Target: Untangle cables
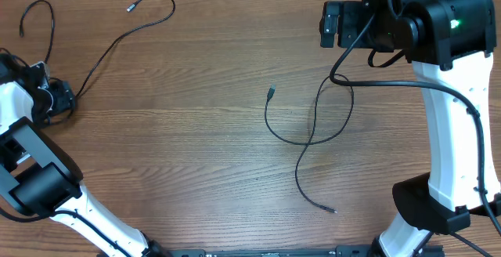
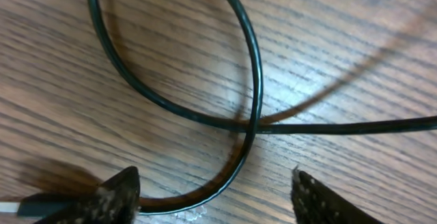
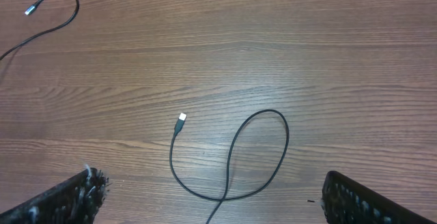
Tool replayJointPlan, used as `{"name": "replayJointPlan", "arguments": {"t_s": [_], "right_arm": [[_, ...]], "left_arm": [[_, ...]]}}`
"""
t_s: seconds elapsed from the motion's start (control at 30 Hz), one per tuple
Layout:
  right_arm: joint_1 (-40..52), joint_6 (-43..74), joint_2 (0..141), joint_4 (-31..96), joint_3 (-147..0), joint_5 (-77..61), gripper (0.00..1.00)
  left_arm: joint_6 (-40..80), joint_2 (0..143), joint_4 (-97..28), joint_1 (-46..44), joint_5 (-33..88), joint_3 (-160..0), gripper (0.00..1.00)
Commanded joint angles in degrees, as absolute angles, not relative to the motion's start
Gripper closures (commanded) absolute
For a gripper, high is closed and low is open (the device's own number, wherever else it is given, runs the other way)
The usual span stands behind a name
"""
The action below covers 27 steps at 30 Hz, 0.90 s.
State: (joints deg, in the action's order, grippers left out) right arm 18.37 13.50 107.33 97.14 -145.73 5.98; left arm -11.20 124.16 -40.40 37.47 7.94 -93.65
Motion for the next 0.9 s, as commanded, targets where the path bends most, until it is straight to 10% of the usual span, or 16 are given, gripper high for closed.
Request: {"name": "replayJointPlan", "arguments": {"t_s": [0.0, 0.2, 0.47, 0.87], "right_arm": [[18.24, 13.5, 106.63, 97.01, -145.56, 6.39, 0.0], [18.24, 13.5, 106.63, 97.01, -145.56, 6.42, 0.0], [18.24, 13.5, 106.63, 97.01, -145.56, 6.39, 0.0], [18.24, 13.5, 106.63, 97.01, -145.56, 6.42, 0.0]], "left_arm": [[-12.45, 124.42, -38.74, 37.08, 8.99, -90.59, 0.31], [-12.45, 124.42, -35.14, 37.08, 8.8, -87.15, 0.4], [-11.94, 124.4, -35.44, 37.1, 7.86, -87.15, 0.96], [4.99, 120.2, -37.19, 37.12, 4.03, -89.45, 0.96]]}}
